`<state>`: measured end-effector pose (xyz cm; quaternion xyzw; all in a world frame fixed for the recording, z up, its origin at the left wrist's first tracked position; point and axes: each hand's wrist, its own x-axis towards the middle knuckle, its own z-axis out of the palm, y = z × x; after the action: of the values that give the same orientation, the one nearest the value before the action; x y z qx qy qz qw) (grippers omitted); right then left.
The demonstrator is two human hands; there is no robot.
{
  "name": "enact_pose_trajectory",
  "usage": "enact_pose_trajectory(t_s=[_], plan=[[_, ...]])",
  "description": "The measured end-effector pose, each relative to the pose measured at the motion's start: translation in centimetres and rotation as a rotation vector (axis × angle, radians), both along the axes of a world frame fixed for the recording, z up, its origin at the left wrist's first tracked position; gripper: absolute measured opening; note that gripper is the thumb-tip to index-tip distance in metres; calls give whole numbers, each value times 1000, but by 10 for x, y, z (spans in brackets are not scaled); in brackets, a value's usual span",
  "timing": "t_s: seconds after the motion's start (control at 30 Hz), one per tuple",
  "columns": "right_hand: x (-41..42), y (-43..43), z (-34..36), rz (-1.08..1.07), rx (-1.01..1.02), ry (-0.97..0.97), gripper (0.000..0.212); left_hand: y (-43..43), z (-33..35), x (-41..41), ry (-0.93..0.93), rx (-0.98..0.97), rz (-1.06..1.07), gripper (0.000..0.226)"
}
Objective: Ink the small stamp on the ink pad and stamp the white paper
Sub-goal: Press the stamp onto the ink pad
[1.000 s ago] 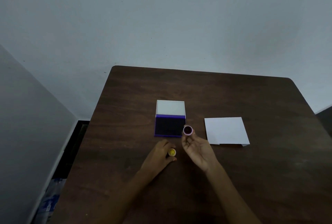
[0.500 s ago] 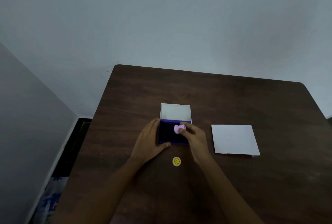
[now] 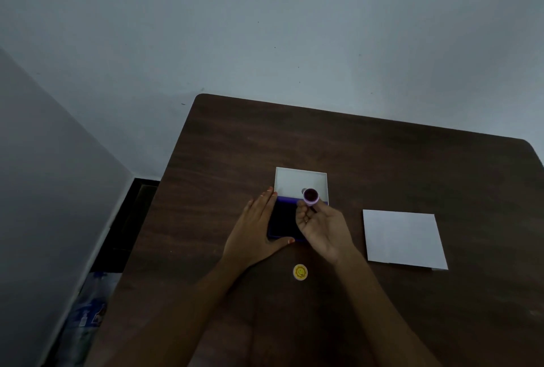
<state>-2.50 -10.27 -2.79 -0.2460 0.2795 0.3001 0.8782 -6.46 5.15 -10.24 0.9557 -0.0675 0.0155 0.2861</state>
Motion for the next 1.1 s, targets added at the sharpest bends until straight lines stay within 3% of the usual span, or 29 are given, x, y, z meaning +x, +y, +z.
enact_pose_trajectory(t_s=[0.2,0.33,0.37,0.47,0.57,0.77,1.1], plan=[[4,1,-4,15,-58,-27,24,0,-2,1,28,53,-13,99],[9,1,-6,114,-283,-168,15,-1,-2,2,48,64,-11,99],[10,1,-7,173,-410,-228,19,-2,-2,2,54,69,-11,100],[8,1,-9,381,-1089,-529,27,-2,-3,3,73,110,-14,101],[2,6,-9,395,-1364,-813,20,-2,-4,3,80,135,-19,99],[-1,21,-13,473,-1535,-1067,18,-2,-2,3,89,154,-35,98],[-1,31,-21,574,-1615,-1141,21,-1,1,2,90,152,-39,96]])
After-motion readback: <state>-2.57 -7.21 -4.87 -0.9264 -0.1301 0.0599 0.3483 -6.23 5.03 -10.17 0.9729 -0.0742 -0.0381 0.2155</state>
